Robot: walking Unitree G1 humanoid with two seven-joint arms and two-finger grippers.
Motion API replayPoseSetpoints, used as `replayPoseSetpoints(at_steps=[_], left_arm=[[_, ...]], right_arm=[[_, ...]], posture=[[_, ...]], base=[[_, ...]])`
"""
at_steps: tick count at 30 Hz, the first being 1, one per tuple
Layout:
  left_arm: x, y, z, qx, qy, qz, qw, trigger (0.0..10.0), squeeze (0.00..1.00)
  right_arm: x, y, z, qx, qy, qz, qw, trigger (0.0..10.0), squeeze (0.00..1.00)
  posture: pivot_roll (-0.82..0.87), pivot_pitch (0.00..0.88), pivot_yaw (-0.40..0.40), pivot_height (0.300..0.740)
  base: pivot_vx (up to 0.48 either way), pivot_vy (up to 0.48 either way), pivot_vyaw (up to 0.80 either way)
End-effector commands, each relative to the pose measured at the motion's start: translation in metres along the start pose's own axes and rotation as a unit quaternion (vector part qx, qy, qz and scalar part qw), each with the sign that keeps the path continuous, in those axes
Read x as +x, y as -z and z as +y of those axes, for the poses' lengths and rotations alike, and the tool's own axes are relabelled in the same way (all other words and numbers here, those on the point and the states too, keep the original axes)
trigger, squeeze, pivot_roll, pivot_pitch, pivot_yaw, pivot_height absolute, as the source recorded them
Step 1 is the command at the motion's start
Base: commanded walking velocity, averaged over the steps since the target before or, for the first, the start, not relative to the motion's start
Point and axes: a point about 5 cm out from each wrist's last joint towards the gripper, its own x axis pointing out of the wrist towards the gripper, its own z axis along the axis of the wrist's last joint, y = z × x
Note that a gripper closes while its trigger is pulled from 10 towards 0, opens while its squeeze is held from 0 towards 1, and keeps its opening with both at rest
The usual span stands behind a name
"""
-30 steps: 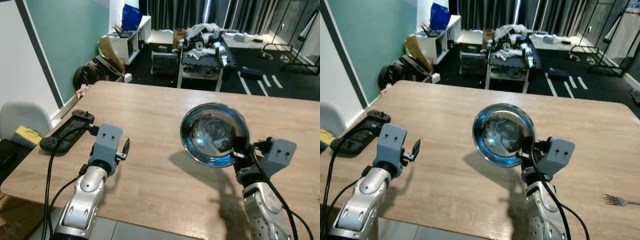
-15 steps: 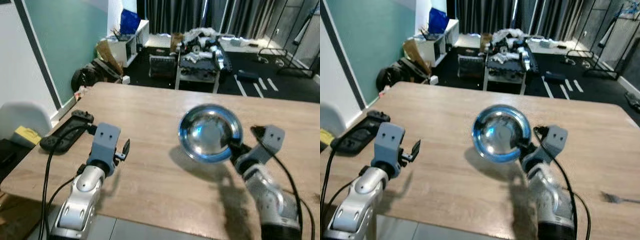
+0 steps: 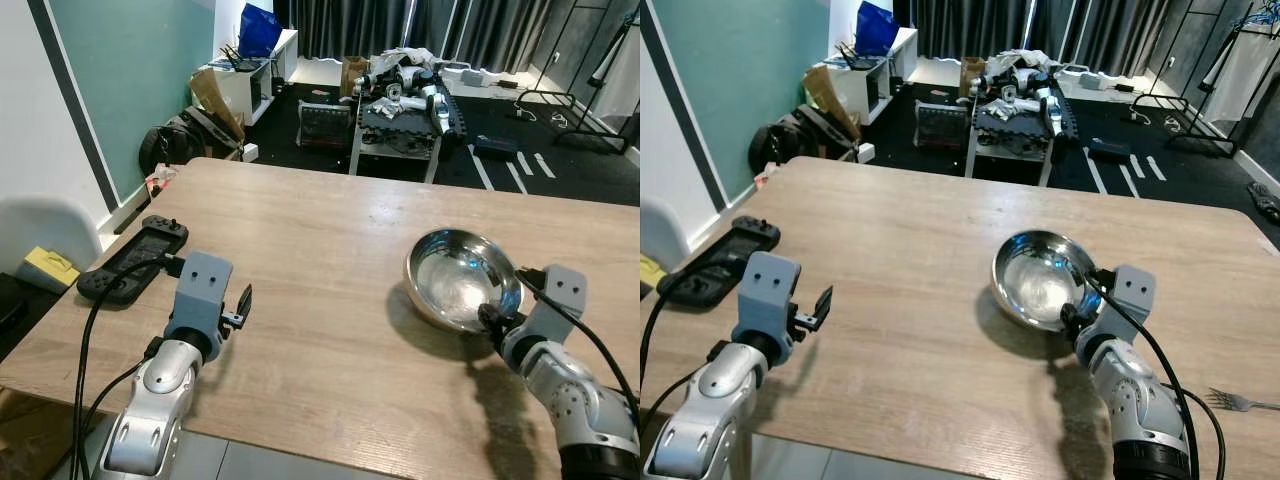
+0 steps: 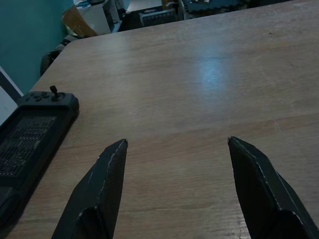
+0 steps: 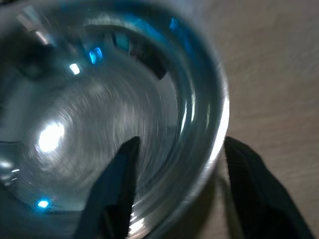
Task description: Setting the table
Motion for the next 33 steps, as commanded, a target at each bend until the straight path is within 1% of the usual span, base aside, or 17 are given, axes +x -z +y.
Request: replayPoseSetpoints(at_steps=[1, 2, 3, 4, 5, 6, 7, 8, 10, 12, 16, 18, 20, 21, 24, 28, 33], left_arm=[[0.000, 0.002, -0.002, -0.005, 0.004, 0.007, 1.000, 10.0, 0.00], [0.000, 0.002, -0.003, -0.005, 0.007, 0.007, 1.000, 10.0, 0.00], [0.000, 0.002, -0.004, -0.005, 0.009, 0.007, 1.000, 10.0, 0.00], [0.000, 0.002, -0.005, -0.005, 0.011, 0.007, 1.000, 10.0, 0.00], [0.000, 0.002, -0.005, -0.005, 0.011, 0.007, 1.000, 10.0, 0.00], [0.000, 0.002, -0.005, -0.005, 0.013, 0.007, 1.000, 10.0, 0.00], [0.000, 0.002, -0.006, -0.005, 0.015, 0.007, 1.000, 10.0, 0.00], [0.000, 0.002, -0.006, -0.005, 0.015, 0.007, 1.000, 10.0, 0.00], [0.001, 0.002, -0.007, -0.004, 0.018, 0.007, 1.000, 10.0, 0.00], [0.002, 0.002, -0.008, -0.004, 0.021, 0.007, 1.000, 10.0, 0.00], [0.003, 0.001, -0.009, -0.003, 0.024, 0.007, 1.000, 10.0, 0.00], [0.002, 0.000, -0.014, 0.006, 0.036, -0.001, 0.999, 10.0, 0.00], [0.001, -0.001, -0.018, 0.010, 0.049, -0.008, 0.999, 10.0, 0.00], [0.001, -0.001, -0.018, 0.010, 0.049, -0.008, 0.999, 10.0, 0.00], [-0.002, -0.005, -0.025, 0.009, 0.075, -0.021, 0.997, 10.0, 0.00], [-0.003, -0.009, -0.031, 0.004, 0.090, -0.028, 0.996, 10.0, 0.00], [-0.003, -0.010, -0.034, 0.002, 0.094, -0.031, 0.995, 10.0, 0.00]], right_arm=[[-0.003, -0.014, -0.006, 0.013, 0.016, -0.053, 0.998, 10.0, 1.00], [-0.008, -0.028, -0.007, 0.020, 0.019, -0.106, 0.994, 10.0, 1.00], [-0.012, -0.038, -0.008, 0.025, 0.020, -0.142, 0.989, 10.0, 1.00], [-0.019, -0.050, -0.007, 0.027, 0.012, -0.188, 0.982, 10.0, 0.56], [-0.019, -0.050, -0.007, 0.027, 0.012, -0.188, 0.982, 10.0, 0.56], [-0.023, -0.055, -0.007, 0.035, 0.005, -0.208, 0.978, 10.0, 0.00], [-0.025, -0.059, -0.006, 0.040, 0.000, -0.222, 0.974, 10.0, 0.00], [-0.025, -0.059, -0.006, 0.040, 0.000, -0.222, 0.974, 10.0, 0.00], [-0.033, -0.067, -0.007, 0.048, -0.004, -0.255, 0.966, 10.0, 0.00], [-0.039, -0.071, -0.009, 0.044, 0.006, -0.280, 0.959, 10.0, 0.00], [-0.042, -0.068, -0.008, 0.029, 0.015, -0.293, 0.956, 10.0, 0.00], [-0.046, -0.056, 0.005, 0.006, -0.001, -0.296, 0.955, 10.0, 0.00], [-0.051, -0.046, 0.018, 0.007, -0.024, -0.296, 0.955, 10.0, 0.00], [-0.051, -0.046, 0.018, 0.007, -0.024, -0.296, 0.955, 10.0, 0.00], [-0.055, -0.033, 0.035, 0.003, -0.057, -0.284, 0.957, 10.0, 0.00], [-0.056, -0.022, 0.045, 0.006, -0.071, -0.270, 0.960, 10.0, 0.00], [-0.056, -0.016, 0.049, 0.011, -0.076, -0.263, 0.962, 10.0, 0.00]], posture=[[0.07, 0.056, 0.032, 0.740], [0.07, 0.054, 0.037, 0.740], [0.07, 0.054, 0.038, 0.740], [0.06, 0.053, 0.040, 0.740], [0.06, 0.053, 0.040, 0.740], [0.06, 0.051, 0.043, 0.740], [0.06, 0.051, 0.044, 0.740], [0.06, 0.051, 0.044, 0.740], [0.06, 0.048, 0.051, 0.740], [0.05, 0.045, 0.055, 0.740], [0.05, 0.044, 0.056, 0.740], [0.05, 0.044, 0.060, 0.740], [0.05, 0.045, 0.060, 0.740], [0.05, 0.045, 0.060, 0.740], [0.05, 0.046, 0.063, 0.740], [0.05, 0.046, 0.064, 0.740], [0.04, 0.044, 0.064, 0.740]], base=[[0.000, 0.000, 0.00], [0.000, 0.000, 0.00], [0.000, 0.000, 0.00], [0.000, 0.000, 0.00], [0.000, 0.000, 0.00], [0.000, 0.000, 0.00], [0.000, 0.000, 0.00], [0.000, 0.000, 0.00], [0.000, 0.000, 0.00], [0.000, 0.000, 0.00], [0.000, 0.000, 0.00], [0.000, 0.000, 0.00], [0.000, 0.000, 0.00], [0.000, 0.000, 0.00], [0.000, 0.000, 0.00], [0.000, 0.000, 0.00], [0.000, 0.000, 0.00]])
